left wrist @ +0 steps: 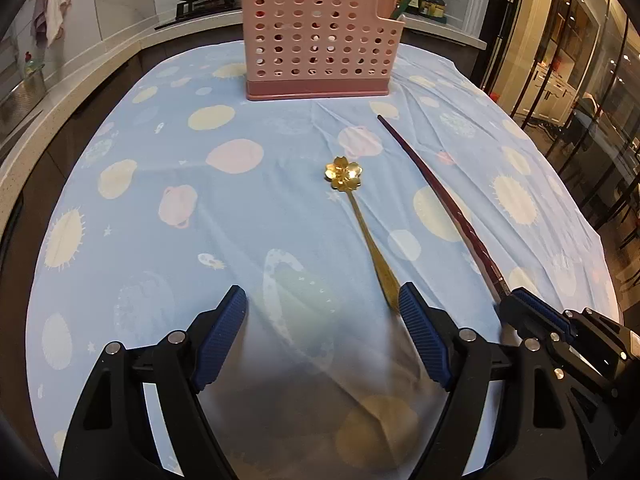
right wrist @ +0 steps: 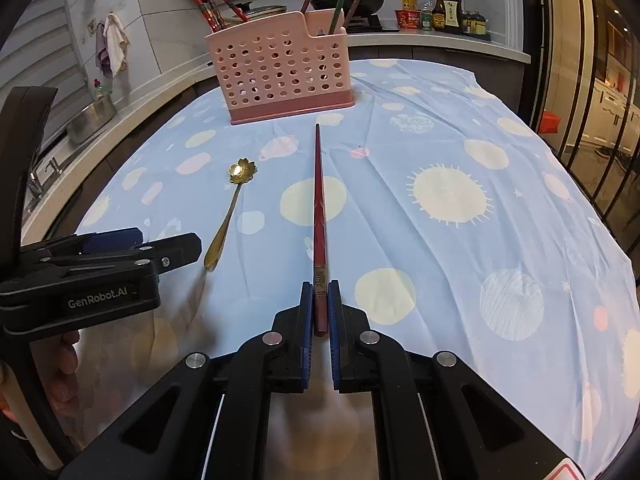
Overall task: Organize utensils
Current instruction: 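Grasp the gold spoon with the left tool while the right tool grasps the dark red chopstick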
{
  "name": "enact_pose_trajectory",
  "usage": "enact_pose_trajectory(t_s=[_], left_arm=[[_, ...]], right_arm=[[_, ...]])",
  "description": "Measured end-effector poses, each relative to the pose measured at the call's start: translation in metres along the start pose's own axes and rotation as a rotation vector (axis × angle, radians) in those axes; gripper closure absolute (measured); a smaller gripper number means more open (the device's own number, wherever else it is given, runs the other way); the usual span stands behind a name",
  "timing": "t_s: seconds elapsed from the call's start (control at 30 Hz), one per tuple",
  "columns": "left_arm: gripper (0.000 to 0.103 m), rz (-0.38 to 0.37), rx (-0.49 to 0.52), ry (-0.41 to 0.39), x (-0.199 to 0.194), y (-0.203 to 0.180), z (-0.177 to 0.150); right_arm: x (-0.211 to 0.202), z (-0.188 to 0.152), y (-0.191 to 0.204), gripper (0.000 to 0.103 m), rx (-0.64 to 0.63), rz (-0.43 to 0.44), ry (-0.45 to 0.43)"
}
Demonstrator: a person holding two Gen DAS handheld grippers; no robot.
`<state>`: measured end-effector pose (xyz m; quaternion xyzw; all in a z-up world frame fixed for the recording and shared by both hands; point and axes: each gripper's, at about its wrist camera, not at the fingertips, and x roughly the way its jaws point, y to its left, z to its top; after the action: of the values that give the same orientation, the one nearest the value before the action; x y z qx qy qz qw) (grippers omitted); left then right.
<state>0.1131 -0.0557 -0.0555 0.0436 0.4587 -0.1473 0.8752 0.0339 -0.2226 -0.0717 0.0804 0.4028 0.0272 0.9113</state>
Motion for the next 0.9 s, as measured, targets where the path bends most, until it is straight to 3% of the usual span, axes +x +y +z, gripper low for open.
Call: enact_pose_trajectory(t_s=[0.3,0.5,0.57,0.73,0.9], left_arm=[[0.035,-0.016,0.013,0.01,0.012,-0.014,0.002],[0.054,-0.012,0.036,-0.003,0.011,-0.018,0.001],[0.069,-0.021,0.038,-0.004,0.009,-0.018,-0.001],[0.092,-0.057,0.027,0.005,0.007,-0.013,-0.003],[0.093,-0.094,0.006,0.017,0.003,-0.007,-0.003]], right_arm=[[0.004,-0.002,-0.004,0.096,0.012,0.022,0.016],[0.005,-0.002,-0.005,0.096,0.012,0.024,0.016],[0.005,-0.002,-0.005,0.096,0.012,0.024,0.016],[0.005,-0.002,-0.005,0.096,0.012,0.024,0.016],[0.004,-0.002,-0.005,0.096,0.013,0.024,0.014]])
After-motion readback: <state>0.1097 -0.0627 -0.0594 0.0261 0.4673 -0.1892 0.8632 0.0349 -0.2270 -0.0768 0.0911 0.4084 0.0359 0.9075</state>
